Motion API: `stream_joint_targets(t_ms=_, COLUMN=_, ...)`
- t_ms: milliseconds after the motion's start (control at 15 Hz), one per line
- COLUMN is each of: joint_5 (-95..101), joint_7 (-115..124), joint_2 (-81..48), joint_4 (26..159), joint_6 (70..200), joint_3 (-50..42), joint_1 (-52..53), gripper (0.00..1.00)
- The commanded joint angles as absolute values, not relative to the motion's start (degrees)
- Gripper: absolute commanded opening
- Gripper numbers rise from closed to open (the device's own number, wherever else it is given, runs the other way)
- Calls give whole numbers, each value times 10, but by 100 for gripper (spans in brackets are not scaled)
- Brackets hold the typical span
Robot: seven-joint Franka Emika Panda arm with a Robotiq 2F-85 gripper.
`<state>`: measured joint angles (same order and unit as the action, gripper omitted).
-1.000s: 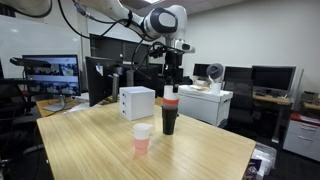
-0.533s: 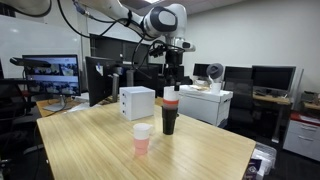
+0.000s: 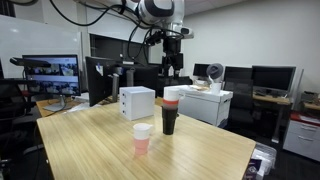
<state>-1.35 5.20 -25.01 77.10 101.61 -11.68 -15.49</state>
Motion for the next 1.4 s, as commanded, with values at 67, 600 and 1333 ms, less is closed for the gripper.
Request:
stream_joint_targets(t_ms=67, joint_5=4, joint_7=7, joint_2=-181, joint_4=867, joint_6=1012, joint_3=-123, joint_1=-156, gripper=100)
stream_joint_targets(t_ms=600, joint_5=22, joint_7=-16, joint_2=-100, joint_4=1052, joint_6=1116, joint_3=-140, joint_1=-160, gripper=100)
stream_joint_targets(t_ms=1333, joint_5=47, joint_7=-23, joint_2=-40, joint_4=1282, joint_6=1307, joint_3=-155, joint_1=-158, gripper=100)
